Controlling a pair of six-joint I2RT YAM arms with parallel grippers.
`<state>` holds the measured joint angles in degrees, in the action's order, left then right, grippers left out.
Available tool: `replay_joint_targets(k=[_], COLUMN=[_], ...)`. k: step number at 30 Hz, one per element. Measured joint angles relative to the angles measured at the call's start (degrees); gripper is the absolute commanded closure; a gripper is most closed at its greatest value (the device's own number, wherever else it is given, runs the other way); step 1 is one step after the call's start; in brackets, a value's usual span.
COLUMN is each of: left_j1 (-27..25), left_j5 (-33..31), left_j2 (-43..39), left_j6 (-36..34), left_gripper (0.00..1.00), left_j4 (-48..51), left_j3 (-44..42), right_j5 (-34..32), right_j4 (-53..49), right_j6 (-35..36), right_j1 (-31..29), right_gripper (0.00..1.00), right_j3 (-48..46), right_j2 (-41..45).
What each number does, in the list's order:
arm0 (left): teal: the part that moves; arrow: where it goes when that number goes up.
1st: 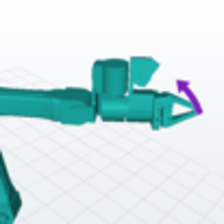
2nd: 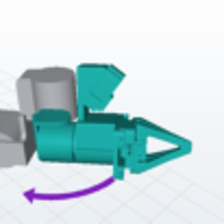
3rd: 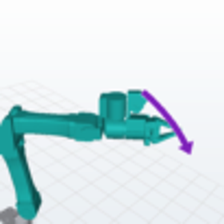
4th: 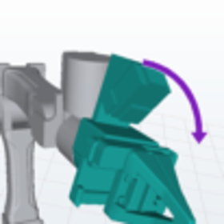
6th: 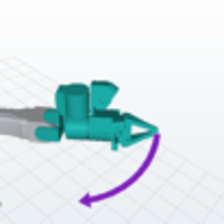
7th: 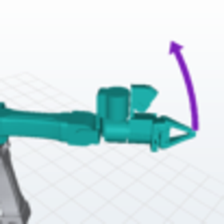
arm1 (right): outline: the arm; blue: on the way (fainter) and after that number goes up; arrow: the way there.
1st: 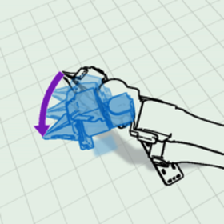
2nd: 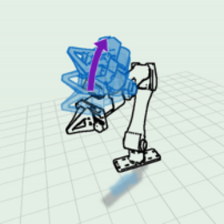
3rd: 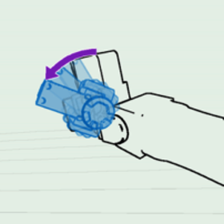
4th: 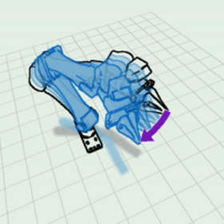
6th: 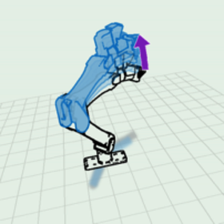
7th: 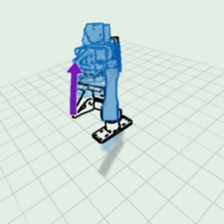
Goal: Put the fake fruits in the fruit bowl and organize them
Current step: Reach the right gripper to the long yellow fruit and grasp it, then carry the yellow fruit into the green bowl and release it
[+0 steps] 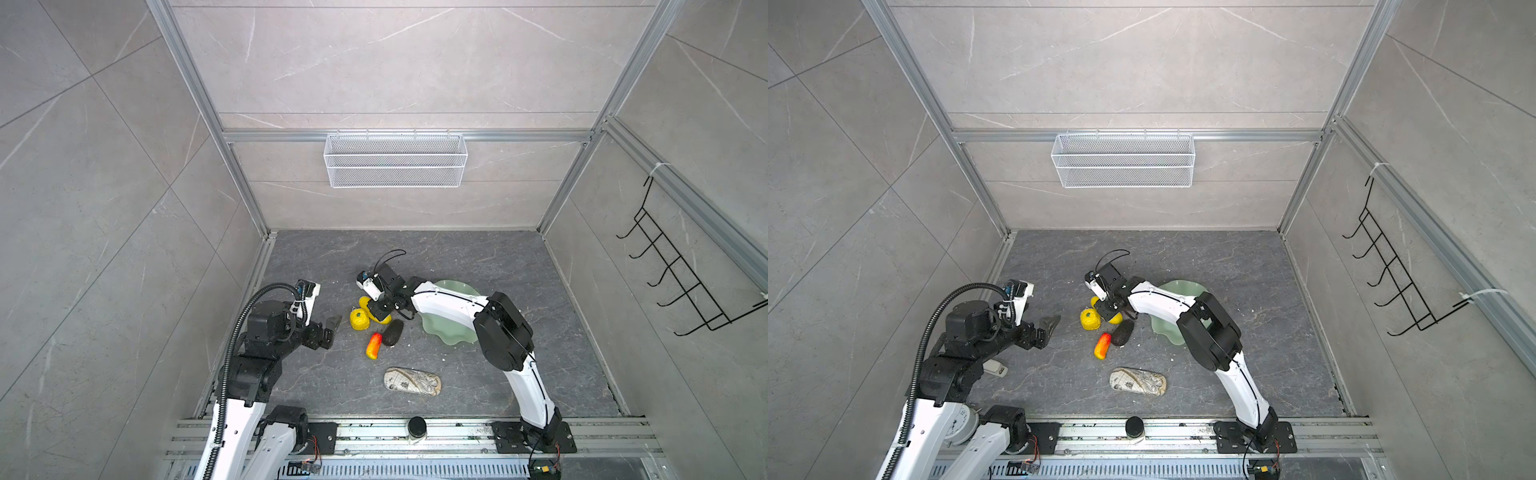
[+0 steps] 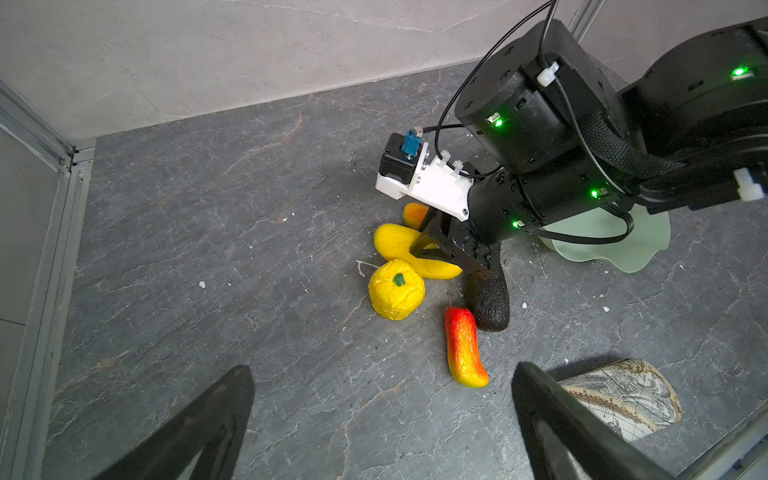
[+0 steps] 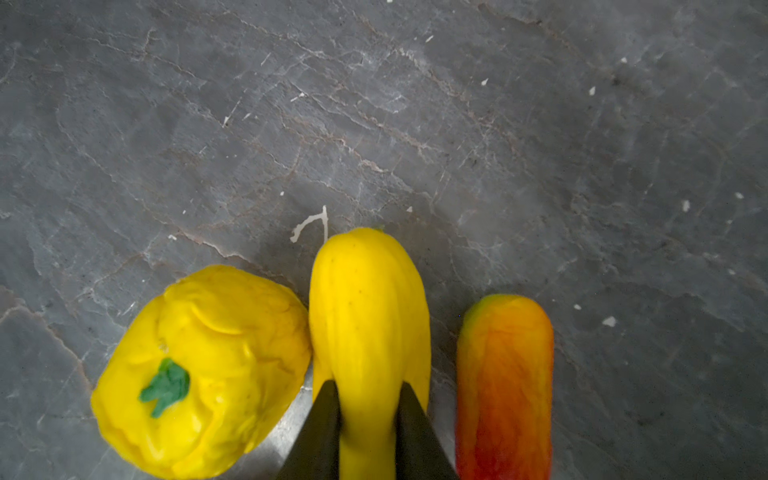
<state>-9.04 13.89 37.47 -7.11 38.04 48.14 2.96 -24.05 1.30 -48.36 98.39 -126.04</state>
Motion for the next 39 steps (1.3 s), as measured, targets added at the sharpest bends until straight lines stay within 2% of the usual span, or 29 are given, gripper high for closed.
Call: replay_joint_targets(k=[6,13,16,20,22,25,39], left_j1=[0.5,0.8,0.9,1.0,1.0,1.0,1.0], left_j5=[0.0,0.0,0.1,0.4,0.9,1.4,1.7], left_j2=[0.3,0.2,0.0,-0.2,-0.2,-0.2,0.0], left_j6=[0.0,0.0,0.0,0.0,0.1,0.1,0.9], left_gripper=[0.00,0.00,0.00,0.00,0.00,0.00,0.00], left_j4=[0.0,-0.1,-0.2,-0.4,-0.4,-0.5,-0.8], left_j3=[0.0,0.0,0.0,0.0,0.0,0.0,0.0], right_j5=[-0.2,-5.3,-7.0,-8.8,-9.7,-10.2,-11.0], right_j4=[-1.0,-0.1,1.1,0.6,0.0,-0.6,1.8], right_j6=[0.5,1.3,0.8,-1.4,-2.8,-4.5,-8.3], right_j1=[0.0,1.4,5.7,14.9,19.0,21.9,22.6], right_gripper=[0.80,0.81,0.81,0.82,0.82,0.83,0.83], right_j3=[-1.4,-7.9,-16.1,-26.5,-30.5,-34.7,-39.3], right_j2=[7.0,24.8,32.6,38.9,40.2,40.7,32.9])
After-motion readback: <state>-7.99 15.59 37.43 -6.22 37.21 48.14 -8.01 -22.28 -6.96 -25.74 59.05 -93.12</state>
